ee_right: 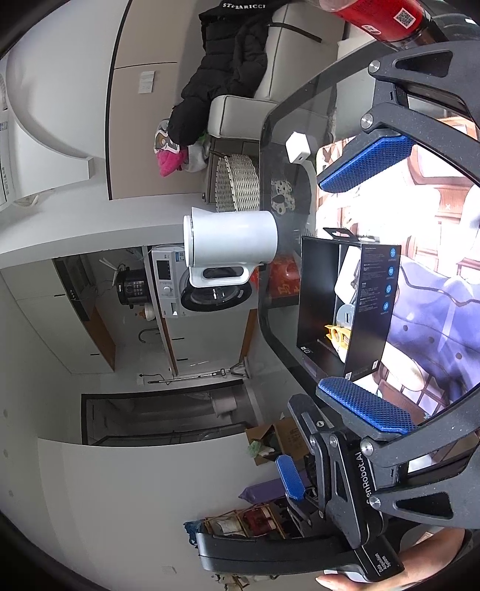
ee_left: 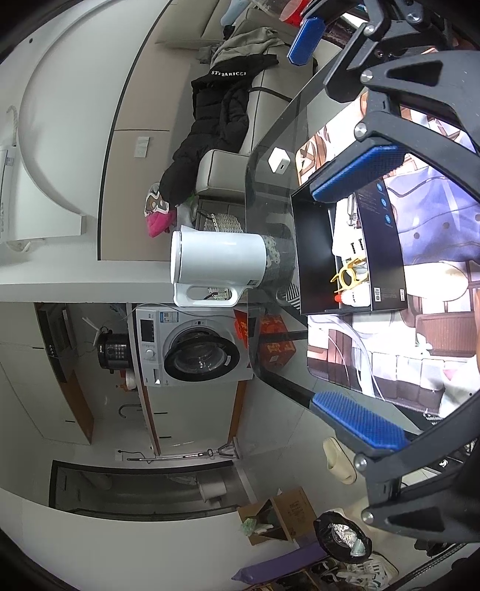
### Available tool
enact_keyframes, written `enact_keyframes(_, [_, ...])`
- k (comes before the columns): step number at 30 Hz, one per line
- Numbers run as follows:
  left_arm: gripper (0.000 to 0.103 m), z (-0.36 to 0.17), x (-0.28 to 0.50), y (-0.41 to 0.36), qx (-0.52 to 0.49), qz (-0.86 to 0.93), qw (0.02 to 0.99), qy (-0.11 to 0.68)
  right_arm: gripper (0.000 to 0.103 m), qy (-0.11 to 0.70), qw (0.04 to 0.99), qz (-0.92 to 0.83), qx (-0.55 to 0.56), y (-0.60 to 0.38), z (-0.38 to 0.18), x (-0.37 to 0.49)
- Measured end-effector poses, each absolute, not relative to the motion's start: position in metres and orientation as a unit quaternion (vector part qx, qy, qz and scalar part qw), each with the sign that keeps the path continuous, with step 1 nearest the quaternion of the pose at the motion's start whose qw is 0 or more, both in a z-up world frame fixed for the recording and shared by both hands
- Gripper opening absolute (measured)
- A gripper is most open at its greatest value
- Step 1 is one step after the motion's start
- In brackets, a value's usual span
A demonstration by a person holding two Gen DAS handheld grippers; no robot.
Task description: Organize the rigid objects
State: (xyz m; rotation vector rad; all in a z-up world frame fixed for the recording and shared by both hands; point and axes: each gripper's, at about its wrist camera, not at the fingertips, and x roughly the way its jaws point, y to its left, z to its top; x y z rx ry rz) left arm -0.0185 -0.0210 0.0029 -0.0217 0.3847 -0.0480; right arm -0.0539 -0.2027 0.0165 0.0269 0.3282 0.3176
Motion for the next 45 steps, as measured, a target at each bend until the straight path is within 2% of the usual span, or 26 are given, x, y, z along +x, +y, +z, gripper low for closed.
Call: enact_keyframes(45, [0.103, -0.0002, -0.0161, -0.0182, -0.018, -0.014, 0.979, 0.201, 0.102, 0.183, 0.971, 0.156, 0.010, -0.2023, 0.0110, -0.0488])
